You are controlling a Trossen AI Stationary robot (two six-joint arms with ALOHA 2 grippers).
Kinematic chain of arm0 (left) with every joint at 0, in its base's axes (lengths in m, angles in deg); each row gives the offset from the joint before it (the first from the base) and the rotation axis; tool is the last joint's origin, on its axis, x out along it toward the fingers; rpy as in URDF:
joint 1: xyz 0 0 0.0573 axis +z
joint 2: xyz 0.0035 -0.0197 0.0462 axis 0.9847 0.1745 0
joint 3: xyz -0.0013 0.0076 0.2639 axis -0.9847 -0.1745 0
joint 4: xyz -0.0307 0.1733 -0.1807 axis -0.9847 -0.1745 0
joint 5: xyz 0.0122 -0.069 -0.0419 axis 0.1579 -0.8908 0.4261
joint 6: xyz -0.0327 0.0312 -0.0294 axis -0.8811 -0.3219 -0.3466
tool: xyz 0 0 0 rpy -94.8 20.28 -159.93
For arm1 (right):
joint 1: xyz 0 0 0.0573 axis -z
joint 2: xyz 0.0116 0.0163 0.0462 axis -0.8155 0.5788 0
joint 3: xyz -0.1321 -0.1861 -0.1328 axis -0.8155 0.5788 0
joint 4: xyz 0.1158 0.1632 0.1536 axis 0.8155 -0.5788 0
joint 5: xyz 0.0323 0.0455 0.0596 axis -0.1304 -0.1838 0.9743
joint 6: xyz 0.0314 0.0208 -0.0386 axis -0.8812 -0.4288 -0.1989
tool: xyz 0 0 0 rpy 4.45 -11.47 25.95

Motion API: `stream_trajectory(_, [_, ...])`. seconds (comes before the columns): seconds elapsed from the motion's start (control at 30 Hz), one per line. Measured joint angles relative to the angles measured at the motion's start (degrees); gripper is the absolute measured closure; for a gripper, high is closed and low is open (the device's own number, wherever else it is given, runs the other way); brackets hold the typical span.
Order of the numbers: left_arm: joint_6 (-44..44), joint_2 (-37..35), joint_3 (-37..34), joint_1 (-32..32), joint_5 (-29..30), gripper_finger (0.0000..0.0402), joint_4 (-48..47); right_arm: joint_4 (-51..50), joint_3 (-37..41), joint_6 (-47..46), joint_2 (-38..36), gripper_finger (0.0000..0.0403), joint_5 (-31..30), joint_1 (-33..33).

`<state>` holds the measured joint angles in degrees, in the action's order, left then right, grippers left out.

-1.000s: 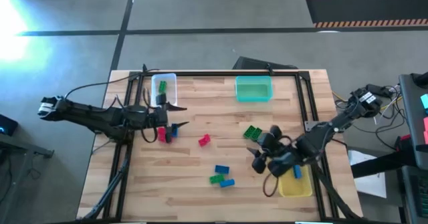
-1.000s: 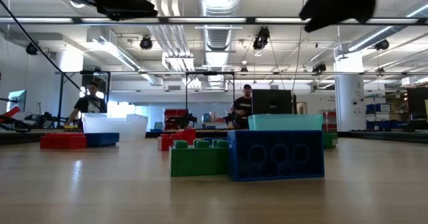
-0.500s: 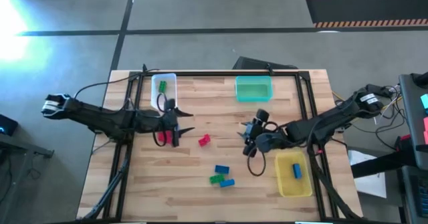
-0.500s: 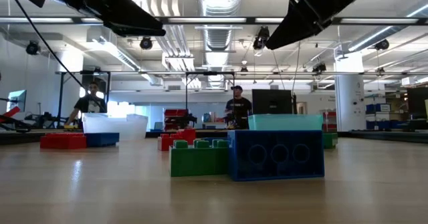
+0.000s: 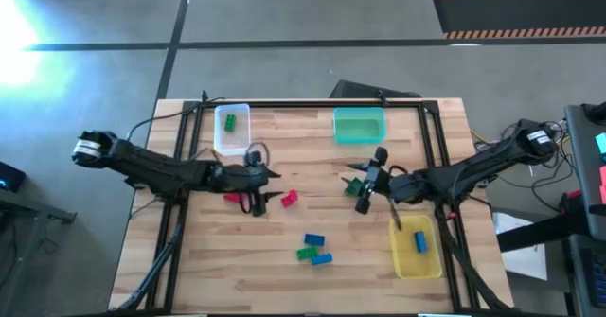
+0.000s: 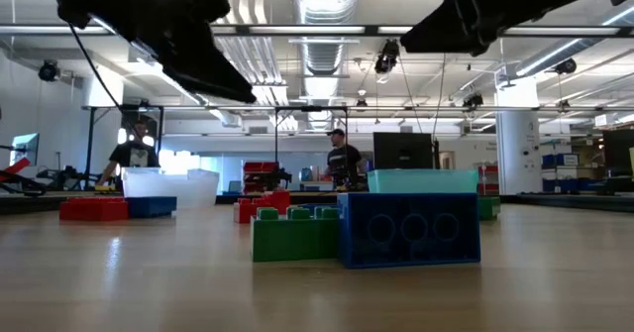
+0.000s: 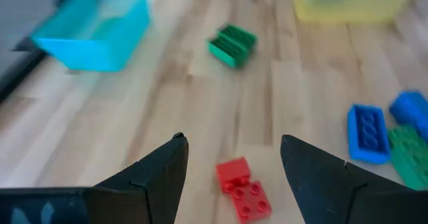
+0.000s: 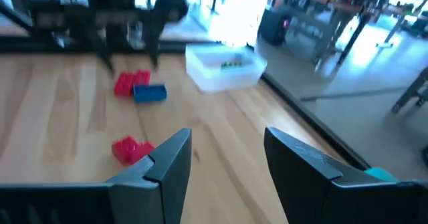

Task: Sort & place blocks by color
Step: Put the red game piece into the green bin

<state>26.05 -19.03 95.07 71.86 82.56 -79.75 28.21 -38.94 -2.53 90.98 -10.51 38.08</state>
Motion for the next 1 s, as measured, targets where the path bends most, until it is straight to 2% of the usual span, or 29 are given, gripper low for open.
stream_trajectory(0.23, [0.31, 10.73, 3.99, -0.30, -0.06, 0.0178, 0.55, 3.03, 3.13, 1.37, -5.49, 0.0225, 0.04, 0.00])
stream_trajectory(0.47, [-4.26, 18.79, 6.99, -0.27, 0.16, 0.0178, 0.54, 2.97, 4.57, -0.10, -6.79, 0.0225, 1.66, -0.02])
stream_trajectory(0.6, [-4.43, 21.34, 7.81, -0.09, 0.33, 0.0168, 0.92, 2.90, 4.19, -0.09, -5.93, 0.0225, 1.70, -0.02])
stream_trajectory(0.87, [-5.79, 23.83, 7.63, 0.65, 4.74, 0.0111, 2.38, 2.91, 3.71, -0.07, -5.48, 0.0225, 1.72, -0.02])
stream_trajectory(1.0, [-5.86, 24.80, 7.45, 1.02, 5.16, 0.0108, 3.12, 2.94, 3.71, -0.07, -5.50, 0.0225, 1.71, -0.02])
